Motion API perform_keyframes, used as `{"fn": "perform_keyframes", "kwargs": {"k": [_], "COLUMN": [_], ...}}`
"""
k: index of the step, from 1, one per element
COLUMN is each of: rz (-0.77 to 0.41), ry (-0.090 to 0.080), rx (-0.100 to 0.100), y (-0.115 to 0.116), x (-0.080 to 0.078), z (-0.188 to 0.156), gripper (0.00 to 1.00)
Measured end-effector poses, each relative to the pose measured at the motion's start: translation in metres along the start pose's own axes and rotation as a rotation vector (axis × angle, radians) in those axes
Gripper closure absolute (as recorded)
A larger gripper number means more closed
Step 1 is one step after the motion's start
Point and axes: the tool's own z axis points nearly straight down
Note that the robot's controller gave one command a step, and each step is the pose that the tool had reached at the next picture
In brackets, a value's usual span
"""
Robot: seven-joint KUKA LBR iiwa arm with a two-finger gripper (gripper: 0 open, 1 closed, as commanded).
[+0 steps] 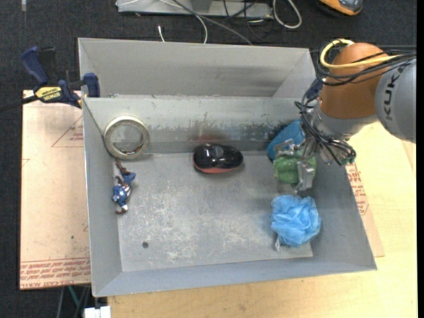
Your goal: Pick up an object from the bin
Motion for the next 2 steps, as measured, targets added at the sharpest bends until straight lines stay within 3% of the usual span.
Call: {"fn": "perform_keyframes", "kwargs": {"k": [2], "rz": [0.002], "ry": [-0.005], "rx": [0.004], "y": [0.002], "x": [0.002], "z": [-0.074], "gripper": [1.0]}}
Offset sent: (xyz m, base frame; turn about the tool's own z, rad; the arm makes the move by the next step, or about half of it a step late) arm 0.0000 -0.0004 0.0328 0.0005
